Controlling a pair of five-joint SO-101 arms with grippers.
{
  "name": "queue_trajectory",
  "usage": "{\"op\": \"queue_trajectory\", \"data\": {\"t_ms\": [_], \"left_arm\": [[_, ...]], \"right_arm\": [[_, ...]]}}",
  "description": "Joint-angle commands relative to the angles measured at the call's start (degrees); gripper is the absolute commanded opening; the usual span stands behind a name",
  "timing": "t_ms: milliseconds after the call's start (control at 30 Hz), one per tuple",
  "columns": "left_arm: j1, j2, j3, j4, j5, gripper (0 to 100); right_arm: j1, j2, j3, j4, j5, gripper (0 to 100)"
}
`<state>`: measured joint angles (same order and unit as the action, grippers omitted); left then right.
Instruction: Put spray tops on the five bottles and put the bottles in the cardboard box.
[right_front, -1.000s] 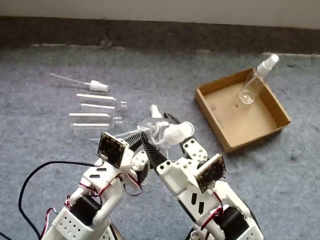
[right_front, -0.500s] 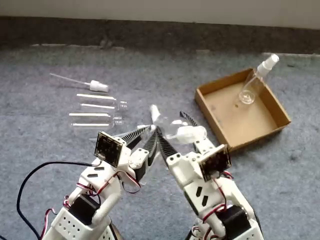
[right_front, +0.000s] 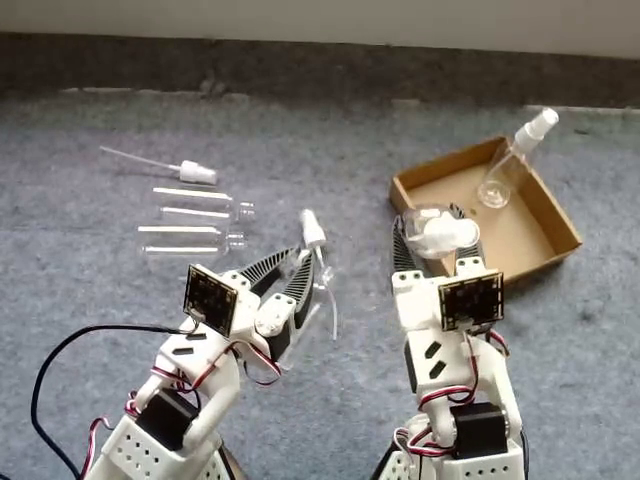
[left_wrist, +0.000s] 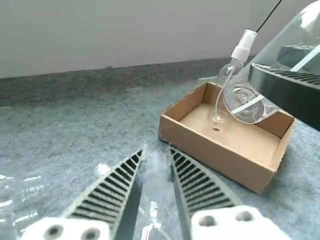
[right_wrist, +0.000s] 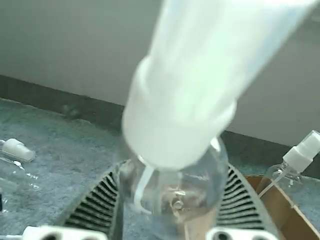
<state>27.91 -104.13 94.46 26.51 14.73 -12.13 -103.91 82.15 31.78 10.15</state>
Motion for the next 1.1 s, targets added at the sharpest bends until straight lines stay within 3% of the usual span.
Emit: {"op": "queue_trajectory", "data": {"t_ms": [0, 100, 433, 667, 833, 1067], "left_arm": [[-0.92, -0.66, -0.66, -1.32, -0.09, 3], [-0.92, -0.66, -0.66, -1.32, -0.09, 3], [-1.01, -0.66, -0.66, -1.32, -0.35, 3], [-1.01, -0.66, -0.57, -1.32, -0.35, 3], [-1.01, -0.66, -0.04, -1.41, -0.44, 3], [-0.75, -0.66, 1.98, -1.58, -0.44, 3]], "right_arm": [[0.75, 4.35, -1.36, -2.42, 0.79, 13.1], [2.07, 11.12, -1.54, -2.59, 0.44, 13.1], [9.01, 35.03, -8.13, -18.15, 0.44, 13.1], [9.27, 49.8, -11.38, -29.67, 0.35, 13.1], [9.45, 60.0, -17.01, -32.4, 0.18, 13.1], [14.37, 73.19, -27.47, -32.4, -10.11, 13.1]]}}
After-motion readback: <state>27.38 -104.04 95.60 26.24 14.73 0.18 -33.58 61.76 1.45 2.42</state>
